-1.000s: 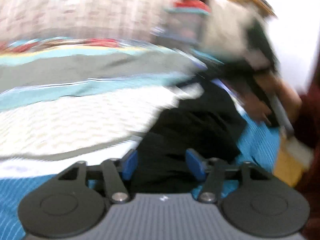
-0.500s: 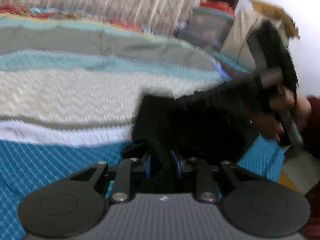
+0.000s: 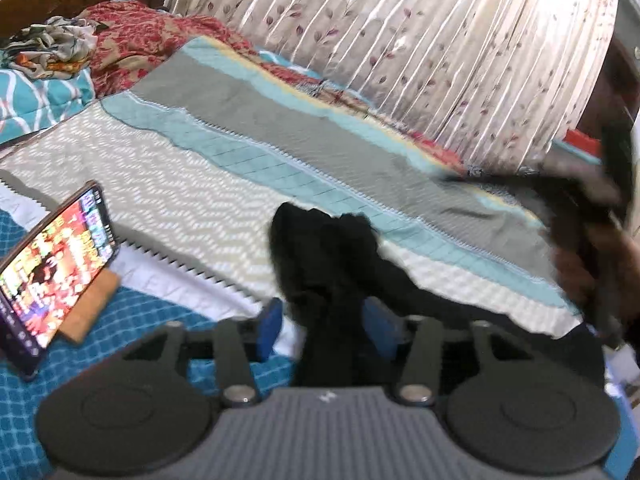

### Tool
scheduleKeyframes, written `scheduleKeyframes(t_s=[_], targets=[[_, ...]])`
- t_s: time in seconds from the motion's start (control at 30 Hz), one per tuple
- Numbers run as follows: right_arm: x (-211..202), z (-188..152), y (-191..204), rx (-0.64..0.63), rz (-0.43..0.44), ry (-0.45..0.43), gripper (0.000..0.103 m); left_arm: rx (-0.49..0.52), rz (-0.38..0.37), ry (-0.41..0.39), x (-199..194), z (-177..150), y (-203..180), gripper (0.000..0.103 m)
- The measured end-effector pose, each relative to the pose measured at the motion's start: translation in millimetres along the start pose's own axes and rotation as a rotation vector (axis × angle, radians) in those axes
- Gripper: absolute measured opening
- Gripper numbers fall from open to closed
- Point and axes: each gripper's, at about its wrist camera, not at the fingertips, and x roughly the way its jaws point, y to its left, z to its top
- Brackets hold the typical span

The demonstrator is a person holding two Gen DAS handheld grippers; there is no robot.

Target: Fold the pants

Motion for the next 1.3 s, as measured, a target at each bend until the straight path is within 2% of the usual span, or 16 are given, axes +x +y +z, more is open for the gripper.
scheduleKeyframes(t_s=[0.03,0.1,0.2,0.3,0.37,0.4,0.43,0.47,0.63,0.77,0.83,0.9,0.97,1.07,1.23,1.3], targets=[[-11,-23,-22,0.067,-0.040,0.031,0.062,0.003,0.004,0.025,3,3,1,0.064],[-40,-67,-63,0.206,-0.111,0.076,0.062,-0.016,-0.005,0.085,15,3,5,0.070],[-89,-133,-94,0.352,-0.177,0.164,0.062,-0.122,-0.078,0.211,45,2,10,0.088],[-131,-182,-95,0.465,-0.176,0.201,0.063,-0.294,-0.151,0.317,77,-7,14,0.091],[-148,-204,-87,0.524,-0.161,0.225,0.063,-0.369,-0.137,0.343,101,-15,17,0.075],[-149,-213,-83,0.531,-0.162,0.230,0.063,-0.374,-0.098,0.352,111,-18,16,0.042],[-150,-219,-81,0.539,-0.165,0.236,0.063,-0.374,-0.066,0.366,115,-21,14,0.018],[-148,-224,-85,0.548,-0.162,0.253,0.063,-0.386,-0.060,0.373,115,-23,12,0.009],[-133,-220,-73,0.567,-0.088,0.276,0.062,-0.312,0.012,0.292,51,-10,8,0.008],[-131,-212,-51,0.519,0.021,0.251,0.062,-0.344,0.003,0.254,-21,-15,26,0.009],[-132,-215,-41,0.518,0.066,0.252,0.062,-0.326,0.053,0.277,-36,-30,29,0.013],[-126,-218,-38,0.518,0.091,0.270,0.062,-0.273,0.190,0.311,-40,-40,28,0.023],[-126,-219,-38,0.517,0.088,0.279,0.062,-0.309,0.199,0.315,-46,-41,35,0.029],[-142,-213,-56,0.544,0.069,0.223,0.062,-0.300,0.181,0.227,-53,-19,34,0.038],[-192,-198,-141,0.594,-0.160,0.089,0.062,0.018,0.247,0.162,-4,31,-11,0.082],[-211,-190,-188,0.610,-0.303,0.050,0.062,0.168,0.267,0.163,34,48,-33,0.089]])
